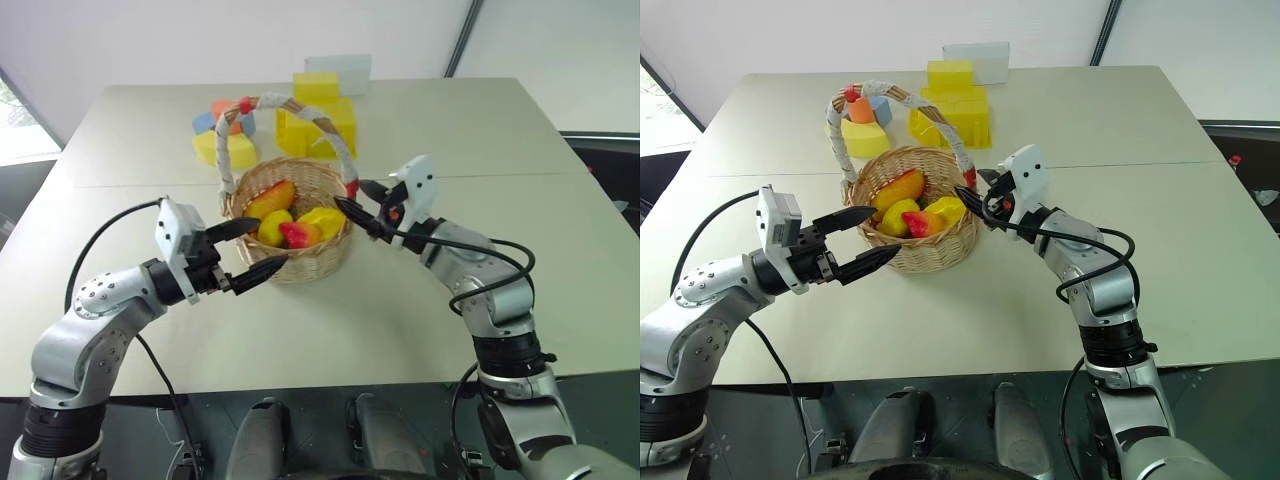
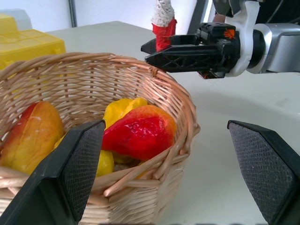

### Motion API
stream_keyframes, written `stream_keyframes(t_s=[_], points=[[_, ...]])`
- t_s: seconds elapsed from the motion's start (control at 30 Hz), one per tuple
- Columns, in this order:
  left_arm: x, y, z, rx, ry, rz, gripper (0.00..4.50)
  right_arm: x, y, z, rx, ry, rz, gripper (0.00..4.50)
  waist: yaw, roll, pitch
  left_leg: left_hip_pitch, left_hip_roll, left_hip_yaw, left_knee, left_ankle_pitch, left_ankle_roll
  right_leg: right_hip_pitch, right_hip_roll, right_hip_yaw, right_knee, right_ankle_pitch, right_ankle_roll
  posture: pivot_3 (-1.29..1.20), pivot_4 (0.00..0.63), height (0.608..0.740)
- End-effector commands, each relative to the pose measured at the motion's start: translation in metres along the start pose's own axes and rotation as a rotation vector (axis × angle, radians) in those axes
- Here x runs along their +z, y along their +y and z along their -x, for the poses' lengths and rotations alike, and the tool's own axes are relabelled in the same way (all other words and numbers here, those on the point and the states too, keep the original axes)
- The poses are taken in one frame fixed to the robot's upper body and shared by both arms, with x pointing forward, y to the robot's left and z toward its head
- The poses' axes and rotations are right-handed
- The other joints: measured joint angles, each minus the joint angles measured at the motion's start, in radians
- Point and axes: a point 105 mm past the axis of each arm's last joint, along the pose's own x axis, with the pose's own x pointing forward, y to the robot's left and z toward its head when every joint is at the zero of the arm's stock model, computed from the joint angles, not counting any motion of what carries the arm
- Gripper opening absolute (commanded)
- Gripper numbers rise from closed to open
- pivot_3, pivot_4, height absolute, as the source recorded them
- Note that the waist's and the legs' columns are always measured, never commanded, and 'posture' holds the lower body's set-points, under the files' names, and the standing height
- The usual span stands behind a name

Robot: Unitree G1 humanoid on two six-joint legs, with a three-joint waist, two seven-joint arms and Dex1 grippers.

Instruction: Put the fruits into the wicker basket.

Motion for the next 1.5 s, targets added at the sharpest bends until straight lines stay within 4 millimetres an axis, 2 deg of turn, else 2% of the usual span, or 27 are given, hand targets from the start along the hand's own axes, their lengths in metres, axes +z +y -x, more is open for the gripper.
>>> stream_keyframes(t_s=[0.03,0.07,0.13,0.27,0.37,0.4,0.47,0.53,0.57,0.63,0.73,0.8,0.83,1.03,1.17,1.3,1.37,1.5], points=[[0.008,-0.008,-0.001,-0.016,-0.029,-0.036,4.5,0.017,0.002,0.003,0.018,-0.07,0.027,0.58,-0.001,0.0,0.0,0.0,0.0,0.0,0.0,0.0,0.0,0.0,0.0,0.0,0.0,0.0,0.0,0.0,0.15,0.74],[0.008,-0.008,-0.002,-0.016,-0.03,-0.035,4.5,0.018,0.003,0.003,0.021,-0.081,0.027,0.02,-0.001,0.0,0.0,0.0,0.0,0.0,0.0,0.0,0.0,0.0,0.0,0.0,0.0,0.0,0.0,0.0,0.15,0.74],[0.008,-0.009,-0.003,-0.018,-0.032,-0.033,4.5,0.021,0.002,0.006,0.016,-0.095,0.048,0.02,-0.001,0.0,0.0,0.0,0.0,0.0,0.0,0.0,0.0,0.0,0.0,0.0,0.0,0.0,0.0,0.0,0.15,0.74],[0.008,-0.009,-0.005,-0.026,-0.034,-0.034,4.5,0.033,-0.018,0.021,-0.079,-0.133,0.097,0.02,0.0,0.0,0.0,0.0,0.0,0.0,0.0,0.0,0.0,0.0,0.001,0.0,0.0,0.0,0.0,0.0,0.15,0.74],[0.009,-0.008,-0.007,-0.031,-0.037,-0.037,4.5,0.046,-0.058,0.044,-0.253,-0.149,0.169,0.02,0.003,0.001,0.0,0.0,0.0,0.0,0.0,0.0,0.0,0.0,0.0,0.0,0.0,0.0,0.0,0.0,0.15,0.74],[0.009,-0.008,-0.007,-0.037,-0.037,-0.038,4.5,0.052,-0.083,0.061,-0.361,-0.143,0.196,0.02,0.004,0.0,0.0,0.0,0.0,0.0,0.0,0.0,0.0,0.0,0.0,0.0,0.0,0.0,0.0,0.0,0.15,0.74],[0.009,-0.008,-0.009,-0.045,-0.037,-0.038,4.5,0.058,-0.12,0.088,-0.521,-0.126,0.227,0.02,0.006,0.0,0.0,0.0,-0.001,0.0,0.0,0.0,0.0,0.001,0.0,0.0,-0.001,0.0,0.0,0.0,0.15,0.74],[0.01,-0.008,-0.014,-0.055,-0.045,-0.039,4.5,0.054,-0.165,0.125,-0.752,-0.067,0.243,0.02,0.004,0.0,0.0,0.0,-0.001,0.0,0.0,0.0,0.0,0.001,0.0,0.0,-0.001,0.0,0.0,0.0,0.15,0.74],[0.01,-0.008,-0.015,-0.058,-0.048,-0.039,4.5,0.052,-0.18,0.138,-0.836,-0.052,0.235,0.02,-0.004,0.001,0.0,0.0,-0.002,0.0,0.0,0.0,0.0,0.001,0.0,0.0,-0.001,0.0,0.0,0.0,0.15,0.74],[0.01,-0.007,-0.018,-0.06,-0.053,-0.039,4.5,0.048,-0.2,0.155,-0.946,-0.027,0.235,0.02,-0.004,0.001,0.001,0.001,-0.001,0.002,0.0,0.0,0.0,0.001,0.002,0.001,-0.001,0.0,0.0,0.0,0.15,0.74],[0.009,-0.007,-0.021,-0.056,-0.066,-0.031,4.5,0.037,-0.217,0.171,-1.025,0.018,0.241,0.02,-0.008,0.004,0.001,0.001,-0.001,0.003,0.0,0.0,0.0,0.0,0.003,0.002,-0.001,0.0,0.0,0.0,0.15,0.74],[0.007,-0.005,-0.02,-0.039,-0.068,-0.027,4.5,0.034,-0.22,0.175,-1.028,0.018,0.227,1.0,-0.007,0.004,0.001,0.002,-0.001,0.004,0.0,0.0,0.0,0.0,0.004,0.003,0.0,0.0,0.0,0.0,0.15,0.74],[0.007,-0.004,-0.02,-0.03,-0.07,-0.024,4.5,0.034,-0.221,0.175,-1.024,0.014,0.222,1.32,-0.007,0.004,0.001,0.002,-0.001,0.003,0.0,0.0,0.0,0.0,0.004,0.003,0.0,0.0,0.0,0.0,0.15,0.74],[0.001,0.0,-0.016,0.005,-0.064,-0.021,4.5,0.037,-0.213,0.181,-1.001,0.004,0.255,4.41,-0.003,0.004,0.0,0.001,0.0,0.003,0.0,0.0,0.0,0.0,0.004,0.003,0.0,0.0,0.0,0.0,0.15,0.74],[-0.005,0.015,-0.005,0.093,-0.044,-0.022,4.5,0.04,-0.197,0.198,-0.945,0.014,0.305,4.46,0.003,0.004,0.0,0.001,0.0,0.002,0.0,0.0,0.0,0.0,0.003,0.003,-0.001,0.0,0.0,0.0,0.15,0.74],[-0.025,0.04,0.022,0.24,0.055,-0.038,4.5,0.035,-0.164,0.2,-0.724,0.043,0.343,4.46,-0.001,0.005,0.0,0.001,0.0,0.002,0.0,0.0,0.001,0.001,0.002,0.003,-0.001,0.0,0.0,0.0,0.15,0.74],[-0.034,0.05,0.037,0.307,0.094,-0.049,4.5,0.03,-0.142,0.194,-0.578,0.065,0.357,4.46,-0.005,0.005,0.0,0.002,0.0,0.003,0.0,0.0,0.001,0.002,0.003,0.003,-0.001,0.0,0.0,0.0,0.15,0.74],[-0.044,0.068,0.062,0.445,0.116,-0.057,4.5,0.009,-0.092,0.166,-0.276,0.108,0.329,4.46,-0.008,0.005,0.0,0.004,0.002,0.002,0.0,0.0,0.001,0.003,0.004,0.003,-0.001,0.0,0.0,0.0,0.15,0.74]])
